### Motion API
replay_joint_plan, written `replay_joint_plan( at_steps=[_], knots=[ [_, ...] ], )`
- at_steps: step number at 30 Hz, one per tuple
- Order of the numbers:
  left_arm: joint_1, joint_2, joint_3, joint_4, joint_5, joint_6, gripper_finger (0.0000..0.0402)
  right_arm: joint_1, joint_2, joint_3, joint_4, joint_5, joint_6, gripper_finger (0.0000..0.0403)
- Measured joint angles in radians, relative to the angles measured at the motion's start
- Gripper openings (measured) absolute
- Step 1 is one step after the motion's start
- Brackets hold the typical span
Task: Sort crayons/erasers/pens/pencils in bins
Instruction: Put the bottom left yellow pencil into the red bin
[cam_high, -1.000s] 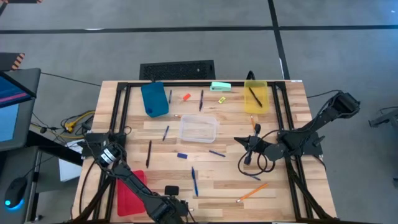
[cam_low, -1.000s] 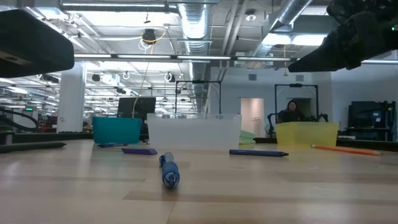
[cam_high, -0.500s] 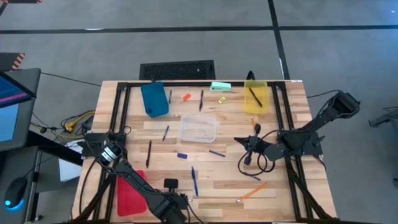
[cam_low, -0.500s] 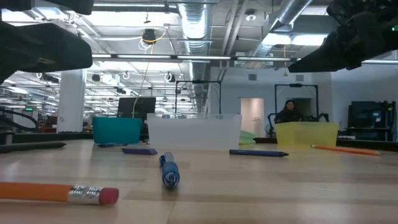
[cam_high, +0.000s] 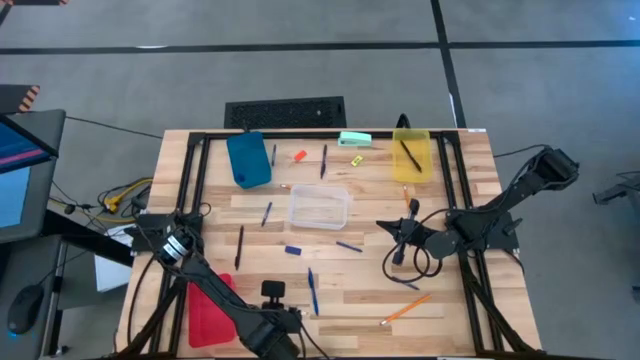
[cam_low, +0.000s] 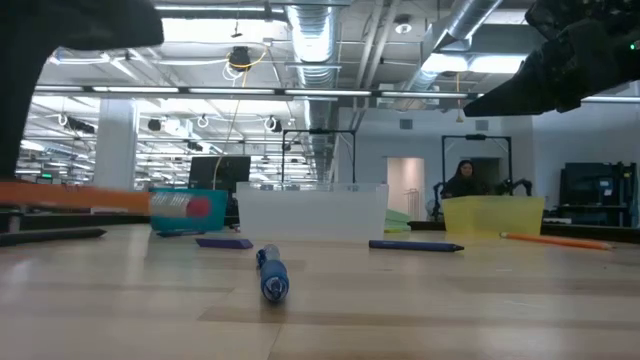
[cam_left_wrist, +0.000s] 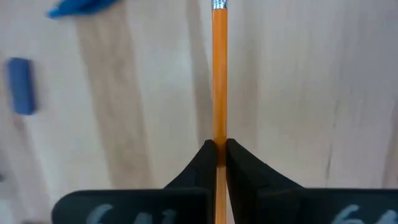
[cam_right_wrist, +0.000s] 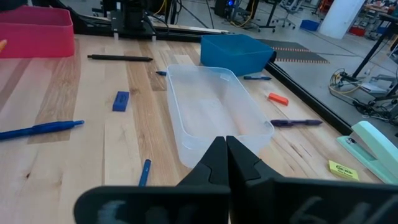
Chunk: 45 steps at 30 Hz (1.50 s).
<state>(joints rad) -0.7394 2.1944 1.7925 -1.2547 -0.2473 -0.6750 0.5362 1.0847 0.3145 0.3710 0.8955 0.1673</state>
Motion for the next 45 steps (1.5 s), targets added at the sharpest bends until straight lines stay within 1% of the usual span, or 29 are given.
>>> replay_joint_plan(
  at_steps=[7,10,16,20,22,27,30,45],
  knots=[
    [0.011,-0.001,0.114,-0.153,-0.055,-0.002,0.0003,0.000,0.000,0.000,0.000,0.000,0.000,0.0001],
    [0.013,-0.002,0.166,-0.206,-0.069,-0.026,0.0003,0.001,0.000,0.000,0.000,-0.006,0.000,0.0001],
    [-0.008,-0.004,0.251,-0.319,-0.080,-0.163,0.0003,0.001,0.000,0.000,-0.005,-0.007,0.000,0.0001],
    [-0.040,-0.024,0.246,-0.319,-0.078,-0.279,0.0003,0.001,0.000,0.000,-0.008,-0.007,0.000,0.0001],
    [-0.060,-0.045,0.242,-0.315,-0.093,-0.351,0.0003,0.001,0.000,0.000,-0.015,-0.007,0.004,0.0001],
    [-0.119,-0.114,0.202,-0.314,-0.156,-0.560,0.0003,0.001,0.000,0.000,-0.018,-0.007,0.009,0.0001],
    [-0.159,-0.156,0.154,-0.317,-0.170,-0.717,0.0003,0.001,0.000,0.000,-0.018,-0.007,0.009,0.0001],
    [-0.379,-0.291,-0.170,-0.318,-0.181,-1.468,0.0002,0.001,0.000,0.000,-0.018,-0.006,0.010,0.0001]
  ],
)
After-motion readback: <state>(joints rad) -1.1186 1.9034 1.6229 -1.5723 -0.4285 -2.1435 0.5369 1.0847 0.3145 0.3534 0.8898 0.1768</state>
